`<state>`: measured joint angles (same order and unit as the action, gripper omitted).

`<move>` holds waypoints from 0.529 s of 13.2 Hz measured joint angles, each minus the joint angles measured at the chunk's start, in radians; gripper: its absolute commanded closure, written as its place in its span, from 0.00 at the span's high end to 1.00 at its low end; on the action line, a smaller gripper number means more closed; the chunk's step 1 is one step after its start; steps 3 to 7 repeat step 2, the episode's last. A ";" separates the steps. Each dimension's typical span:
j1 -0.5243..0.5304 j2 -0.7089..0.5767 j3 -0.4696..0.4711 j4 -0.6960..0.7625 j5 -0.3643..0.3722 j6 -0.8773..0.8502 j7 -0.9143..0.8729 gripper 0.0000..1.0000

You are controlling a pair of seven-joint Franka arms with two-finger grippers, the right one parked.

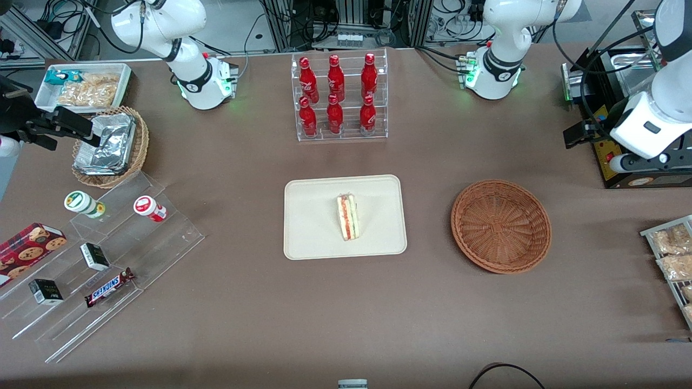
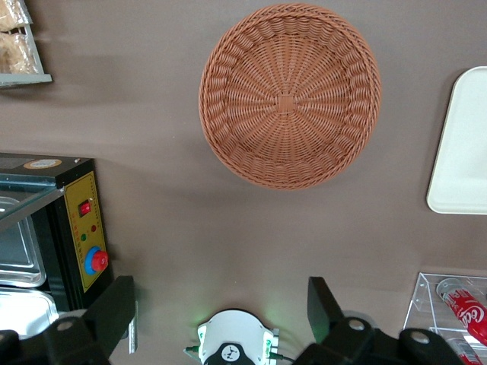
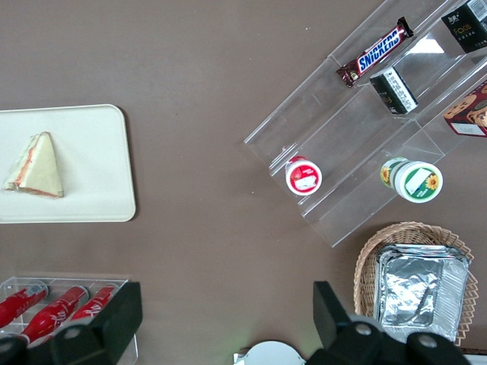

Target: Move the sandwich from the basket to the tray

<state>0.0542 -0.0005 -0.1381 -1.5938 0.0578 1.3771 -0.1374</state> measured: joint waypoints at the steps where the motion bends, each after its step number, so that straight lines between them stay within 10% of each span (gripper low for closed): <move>1: 0.000 -0.006 0.008 0.000 0.000 0.000 0.000 1.00; 7: 0.000 -0.012 0.017 0.000 0.000 0.000 0.000 1.00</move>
